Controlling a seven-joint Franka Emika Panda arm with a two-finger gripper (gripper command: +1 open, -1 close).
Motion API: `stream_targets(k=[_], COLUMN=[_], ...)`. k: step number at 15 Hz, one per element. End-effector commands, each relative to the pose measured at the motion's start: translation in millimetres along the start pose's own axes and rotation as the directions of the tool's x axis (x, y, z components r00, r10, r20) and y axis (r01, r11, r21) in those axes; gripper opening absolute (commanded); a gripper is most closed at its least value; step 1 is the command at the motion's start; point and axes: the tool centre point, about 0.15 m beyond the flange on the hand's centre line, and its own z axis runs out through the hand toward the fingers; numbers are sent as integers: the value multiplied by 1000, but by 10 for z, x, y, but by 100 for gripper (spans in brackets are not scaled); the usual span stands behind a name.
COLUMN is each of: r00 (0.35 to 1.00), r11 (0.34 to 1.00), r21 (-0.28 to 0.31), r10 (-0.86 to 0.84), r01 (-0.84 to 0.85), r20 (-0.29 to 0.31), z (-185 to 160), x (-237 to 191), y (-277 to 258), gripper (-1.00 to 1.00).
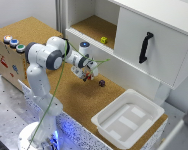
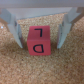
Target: Put the pink object inside the left cabinet
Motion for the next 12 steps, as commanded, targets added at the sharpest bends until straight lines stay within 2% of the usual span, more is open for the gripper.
stream_targets(k=[1, 3, 6, 8, 12], r00=[998, 998, 999, 996, 983], r11=[990, 990, 988, 990, 990], r21=[-139, -131, -151, -142, -117], r10=[43, 54, 25, -2, -94], r01=[-36, -51, -31, -11, 76], r20=[50, 21, -38, -92, -158], z=[-80, -297, -733, -1147, -1883], x=[14, -11, 22, 98, 353], y=[-35, -50, -131, -209, -475], gripper=[-100, -100, -100, -100, -100])
